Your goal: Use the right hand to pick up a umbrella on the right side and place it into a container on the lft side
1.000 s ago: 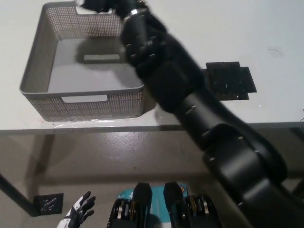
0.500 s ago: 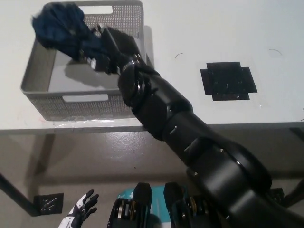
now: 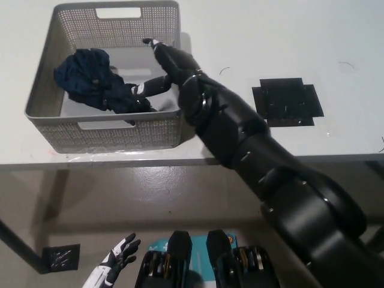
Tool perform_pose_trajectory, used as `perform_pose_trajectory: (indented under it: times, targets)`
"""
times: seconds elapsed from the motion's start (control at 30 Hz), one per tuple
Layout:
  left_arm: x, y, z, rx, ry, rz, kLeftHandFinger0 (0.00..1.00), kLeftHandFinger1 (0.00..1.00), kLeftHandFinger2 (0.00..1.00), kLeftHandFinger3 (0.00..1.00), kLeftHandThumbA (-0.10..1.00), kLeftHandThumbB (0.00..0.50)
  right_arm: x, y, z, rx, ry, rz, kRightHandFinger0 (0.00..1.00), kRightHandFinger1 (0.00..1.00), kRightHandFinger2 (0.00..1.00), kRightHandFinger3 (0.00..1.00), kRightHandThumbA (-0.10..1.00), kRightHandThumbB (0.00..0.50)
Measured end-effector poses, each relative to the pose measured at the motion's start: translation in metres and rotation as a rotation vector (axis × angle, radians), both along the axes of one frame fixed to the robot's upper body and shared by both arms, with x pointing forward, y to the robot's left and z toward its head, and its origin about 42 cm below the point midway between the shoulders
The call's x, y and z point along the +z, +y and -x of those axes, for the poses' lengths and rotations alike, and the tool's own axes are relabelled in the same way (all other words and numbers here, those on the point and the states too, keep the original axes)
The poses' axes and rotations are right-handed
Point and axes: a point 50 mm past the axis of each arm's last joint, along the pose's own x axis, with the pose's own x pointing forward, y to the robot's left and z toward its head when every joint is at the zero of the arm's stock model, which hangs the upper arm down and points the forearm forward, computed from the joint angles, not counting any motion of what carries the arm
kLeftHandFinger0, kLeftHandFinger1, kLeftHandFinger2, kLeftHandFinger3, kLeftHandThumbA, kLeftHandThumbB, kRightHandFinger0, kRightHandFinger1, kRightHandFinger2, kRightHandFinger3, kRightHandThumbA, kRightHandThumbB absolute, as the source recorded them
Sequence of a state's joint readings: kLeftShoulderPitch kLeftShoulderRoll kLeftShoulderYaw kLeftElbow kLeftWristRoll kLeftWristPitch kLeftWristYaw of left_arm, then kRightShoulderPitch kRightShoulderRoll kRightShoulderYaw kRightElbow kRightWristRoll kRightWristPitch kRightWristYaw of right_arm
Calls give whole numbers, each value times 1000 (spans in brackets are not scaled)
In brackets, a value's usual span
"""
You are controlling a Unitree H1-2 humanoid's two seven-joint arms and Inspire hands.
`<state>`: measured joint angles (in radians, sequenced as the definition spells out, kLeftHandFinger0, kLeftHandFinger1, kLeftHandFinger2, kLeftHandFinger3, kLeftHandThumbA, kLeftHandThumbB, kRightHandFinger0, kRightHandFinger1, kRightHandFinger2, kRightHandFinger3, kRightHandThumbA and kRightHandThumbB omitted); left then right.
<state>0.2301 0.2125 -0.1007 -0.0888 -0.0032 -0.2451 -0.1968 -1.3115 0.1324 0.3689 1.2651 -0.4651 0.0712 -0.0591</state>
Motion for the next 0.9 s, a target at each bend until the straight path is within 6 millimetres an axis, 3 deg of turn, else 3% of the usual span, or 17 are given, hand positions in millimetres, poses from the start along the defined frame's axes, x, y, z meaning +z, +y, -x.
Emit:
perform_pose_trajectory:
  times: [0.23,0.4,0.5,0.63,0.8,0.9]
  targets:
    - [-1,1,0,-4,5,-8,1000,1000,1000,1000,1000,73,55,-16,-2,58,-124,-184,1000,1000,1000,1000,1000,426]
    - [-2,1,0,-1,9,-9,1000,1000,1000,1000,1000,43,71,-33,7,81,-188,-295,1000,1000,1000,1000,1000,404]
    - [-4,2,1,1,14,-9,1000,1000,1000,1000,1000,54,61,-48,17,84,-203,-359,1000,1000,1000,1000,1000,403]
    - [-5,2,1,3,19,-10,1000,1000,1000,1000,1000,24,39,-69,30,70,-197,-421,1000,1000,1000,1000,1000,328]
    - [-7,3,1,5,26,-11,1000,1000,1000,1000,1000,23,-8,-110,56,13,-165,-488,1000,1000,1000,1000,1000,312]
    - [-8,4,1,9,30,-11,1000,1000,1000,1000,1000,22,-42,-141,80,-35,-137,-526,1000,1000,1000,1000,1000,342]
